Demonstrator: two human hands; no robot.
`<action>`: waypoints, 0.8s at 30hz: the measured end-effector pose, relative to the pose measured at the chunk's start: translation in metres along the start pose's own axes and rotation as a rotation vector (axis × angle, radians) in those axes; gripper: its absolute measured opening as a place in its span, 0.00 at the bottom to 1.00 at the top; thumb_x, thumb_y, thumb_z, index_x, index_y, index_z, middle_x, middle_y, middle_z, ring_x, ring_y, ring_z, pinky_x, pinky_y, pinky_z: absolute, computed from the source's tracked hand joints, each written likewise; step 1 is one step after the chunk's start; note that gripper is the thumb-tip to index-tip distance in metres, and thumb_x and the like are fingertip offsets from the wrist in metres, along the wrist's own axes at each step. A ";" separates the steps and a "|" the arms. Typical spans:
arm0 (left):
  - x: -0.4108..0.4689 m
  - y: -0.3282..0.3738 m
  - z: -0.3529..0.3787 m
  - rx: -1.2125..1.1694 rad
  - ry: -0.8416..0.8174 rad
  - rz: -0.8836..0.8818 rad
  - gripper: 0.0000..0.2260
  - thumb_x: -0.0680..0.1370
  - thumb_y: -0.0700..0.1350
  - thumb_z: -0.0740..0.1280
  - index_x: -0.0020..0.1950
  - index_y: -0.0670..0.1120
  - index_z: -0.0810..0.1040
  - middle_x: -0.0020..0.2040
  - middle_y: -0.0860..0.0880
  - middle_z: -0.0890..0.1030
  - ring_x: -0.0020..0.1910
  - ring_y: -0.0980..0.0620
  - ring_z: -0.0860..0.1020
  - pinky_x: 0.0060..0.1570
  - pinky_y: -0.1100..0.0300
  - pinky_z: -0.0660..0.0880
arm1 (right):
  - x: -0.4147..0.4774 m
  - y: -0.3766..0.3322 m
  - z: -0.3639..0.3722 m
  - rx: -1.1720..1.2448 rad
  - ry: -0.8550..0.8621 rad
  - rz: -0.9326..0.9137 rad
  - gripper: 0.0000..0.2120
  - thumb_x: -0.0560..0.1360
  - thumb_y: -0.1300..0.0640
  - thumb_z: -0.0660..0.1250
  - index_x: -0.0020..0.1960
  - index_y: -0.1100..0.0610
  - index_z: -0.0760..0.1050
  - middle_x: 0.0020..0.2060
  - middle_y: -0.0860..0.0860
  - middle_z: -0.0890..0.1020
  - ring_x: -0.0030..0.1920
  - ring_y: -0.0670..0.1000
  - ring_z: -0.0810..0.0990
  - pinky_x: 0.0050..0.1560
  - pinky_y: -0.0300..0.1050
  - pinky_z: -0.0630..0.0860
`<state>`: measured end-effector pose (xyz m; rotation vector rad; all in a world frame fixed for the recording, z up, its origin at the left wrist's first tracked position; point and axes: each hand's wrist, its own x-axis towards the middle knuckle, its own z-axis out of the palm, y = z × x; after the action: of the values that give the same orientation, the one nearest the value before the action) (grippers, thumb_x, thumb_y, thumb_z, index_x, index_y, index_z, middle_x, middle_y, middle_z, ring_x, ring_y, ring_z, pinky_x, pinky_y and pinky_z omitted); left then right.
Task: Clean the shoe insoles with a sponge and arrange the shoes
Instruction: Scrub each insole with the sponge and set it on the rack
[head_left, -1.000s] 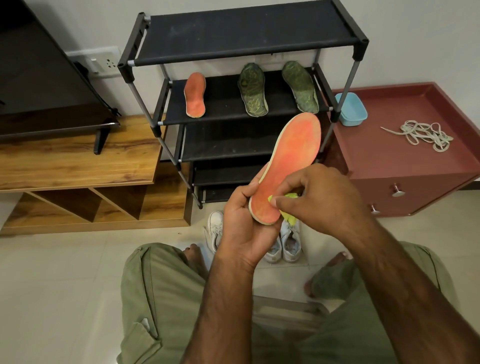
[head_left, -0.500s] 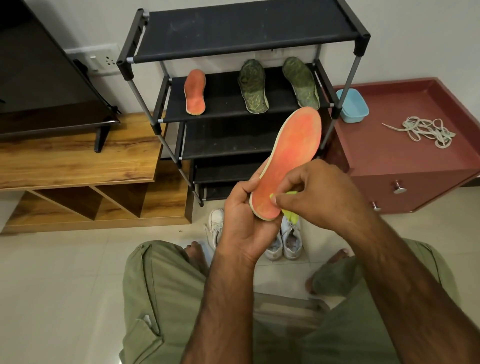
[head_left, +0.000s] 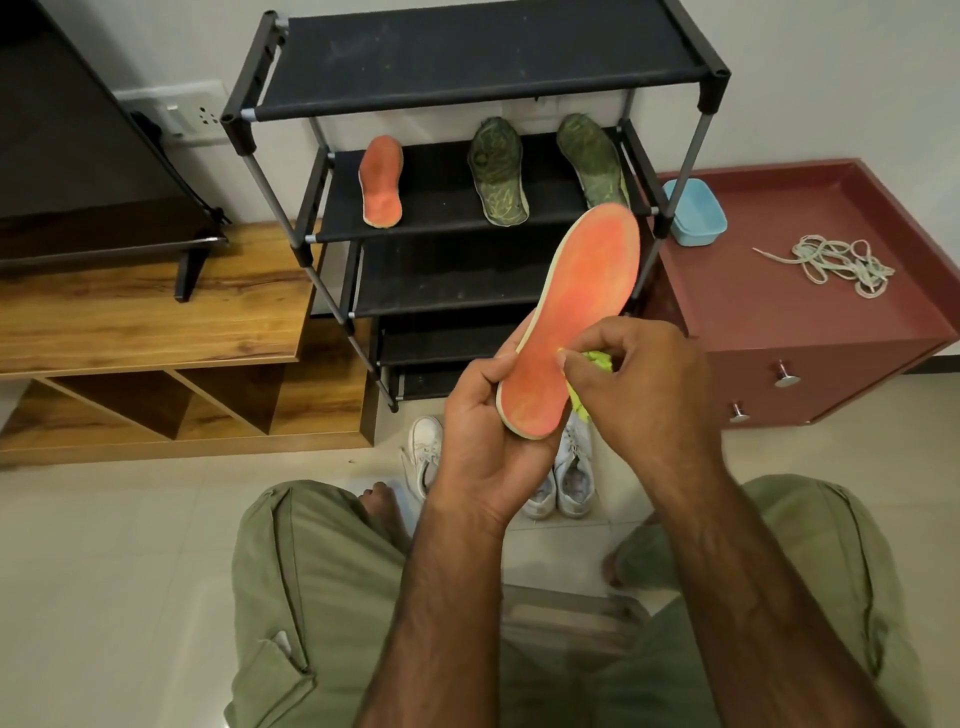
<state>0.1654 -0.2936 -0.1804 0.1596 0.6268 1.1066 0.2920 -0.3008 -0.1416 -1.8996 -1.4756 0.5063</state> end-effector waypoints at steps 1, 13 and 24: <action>0.000 -0.001 -0.001 0.008 -0.002 0.001 0.22 0.82 0.44 0.56 0.74 0.39 0.73 0.73 0.36 0.74 0.74 0.39 0.71 0.77 0.49 0.63 | -0.002 0.000 0.000 0.012 -0.031 -0.011 0.03 0.75 0.47 0.75 0.47 0.45 0.85 0.40 0.40 0.85 0.40 0.42 0.82 0.44 0.44 0.80; -0.005 -0.007 0.006 0.032 -0.073 -0.022 0.23 0.81 0.42 0.55 0.75 0.40 0.72 0.70 0.39 0.77 0.64 0.44 0.78 0.65 0.52 0.75 | 0.012 -0.002 -0.007 0.128 0.108 0.000 0.07 0.74 0.52 0.77 0.52 0.45 0.85 0.41 0.37 0.83 0.41 0.42 0.82 0.46 0.49 0.84; 0.001 -0.010 -0.005 -0.029 -0.142 -0.007 0.24 0.75 0.40 0.58 0.72 0.40 0.71 0.63 0.36 0.78 0.63 0.39 0.77 0.70 0.45 0.69 | -0.005 -0.005 -0.006 0.092 -0.183 -0.046 0.10 0.75 0.55 0.77 0.55 0.45 0.85 0.50 0.40 0.85 0.50 0.42 0.83 0.55 0.44 0.82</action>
<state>0.1708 -0.2980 -0.1892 0.2088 0.4842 1.0874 0.2912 -0.3069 -0.1339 -1.7827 -1.5793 0.7306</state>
